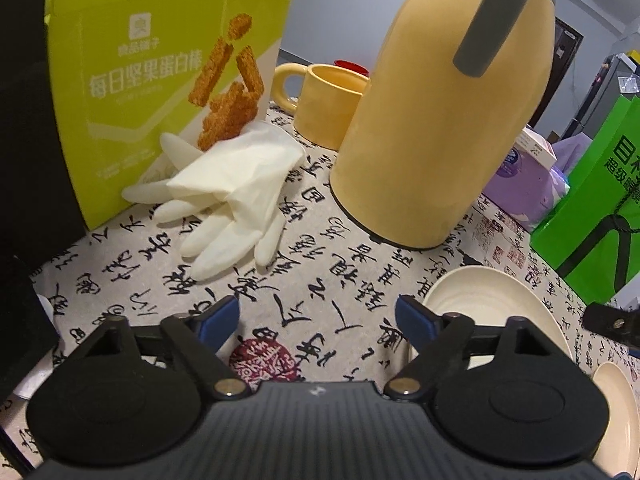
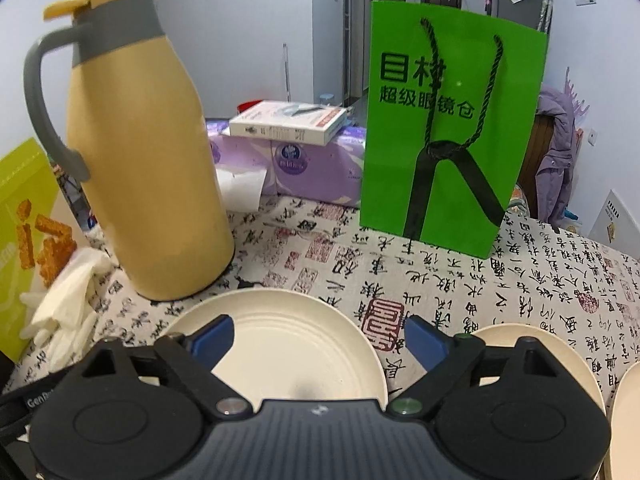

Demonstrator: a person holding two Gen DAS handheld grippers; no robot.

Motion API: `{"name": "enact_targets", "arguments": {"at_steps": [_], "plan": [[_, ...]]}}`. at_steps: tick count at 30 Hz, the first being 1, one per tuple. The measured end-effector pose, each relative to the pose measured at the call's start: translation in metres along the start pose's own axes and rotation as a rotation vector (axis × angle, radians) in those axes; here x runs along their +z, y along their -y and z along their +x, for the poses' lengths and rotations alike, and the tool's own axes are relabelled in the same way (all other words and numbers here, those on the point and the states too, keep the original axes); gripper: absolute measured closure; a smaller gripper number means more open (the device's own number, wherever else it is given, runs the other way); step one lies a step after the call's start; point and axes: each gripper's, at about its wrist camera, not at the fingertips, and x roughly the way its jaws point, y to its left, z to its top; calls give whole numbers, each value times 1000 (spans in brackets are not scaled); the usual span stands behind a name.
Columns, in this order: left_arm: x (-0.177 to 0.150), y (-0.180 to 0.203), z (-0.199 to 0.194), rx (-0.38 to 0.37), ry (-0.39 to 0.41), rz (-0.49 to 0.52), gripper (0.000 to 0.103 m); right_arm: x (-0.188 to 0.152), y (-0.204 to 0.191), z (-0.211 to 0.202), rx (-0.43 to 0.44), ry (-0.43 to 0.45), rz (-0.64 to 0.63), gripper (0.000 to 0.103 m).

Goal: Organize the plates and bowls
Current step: 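Lower the left tool onto the rim of the cream plate and close it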

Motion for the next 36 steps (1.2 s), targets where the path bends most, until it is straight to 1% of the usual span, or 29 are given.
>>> {"name": "enact_targets", "arguments": {"at_steps": [2, 7, 10, 11, 13, 16, 18, 19, 20, 21, 23, 24, 26, 29, 31, 33, 36], "plan": [[-1, 0, 1, -21, -8, -1, 22, -1, 0, 6, -12, -30, -11, 23], [-3, 7, -3, -48, 6, 36, 26, -7, 6, 22, -43, -80, -12, 28], [-5, 13, -5, -66, 15, 68, 29, -11, 10, 30, -41, -118, -6, 40], [-6, 15, -6, -69, 19, 80, 31, -13, 11, 33, -43, -129, -6, 42], [-9, 19, -7, -84, 21, 104, 34, -15, 11, 35, -59, -131, -19, 42], [-12, 25, -5, -102, 7, 144, 41, -17, 12, 39, -72, -141, -32, 43], [-13, 28, -3, -109, -5, 160, 49, -18, 13, 43, -71, -159, -30, 46], [-14, 29, -2, -112, -13, 163, 49, -19, 13, 45, -72, -168, -32, 50], [-15, 29, 0, -117, -23, 164, 52, -20, 12, 46, -71, -177, -33, 52], [-15, 29, 2, -123, -33, 164, 56, -21, 11, 48, -72, -184, -37, 53], [-16, 29, 5, -139, -57, 160, 61, -23, 11, 51, -78, -197, -42, 55], [-17, 29, 6, -146, -67, 161, 67, -24, 10, 52, -78, -202, -42, 55], [-18, 30, 10, -164, -90, 166, 76, -26, 11, 54, -73, -215, -38, 57], [-20, 31, 14, -182, -116, 168, 81, -28, 12, 57, -67, -225, -31, 58], [-21, 32, 14, -185, -120, 167, 82, -29, 13, 56, -64, -220, -27, 58], [-21, 32, 14, -187, -120, 172, 84, -29, 14, 56, -66, -218, -27, 61], [-22, 34, 15, -190, -122, 182, 85, -29, 16, 56, -77, -216, -29, 68]]}}
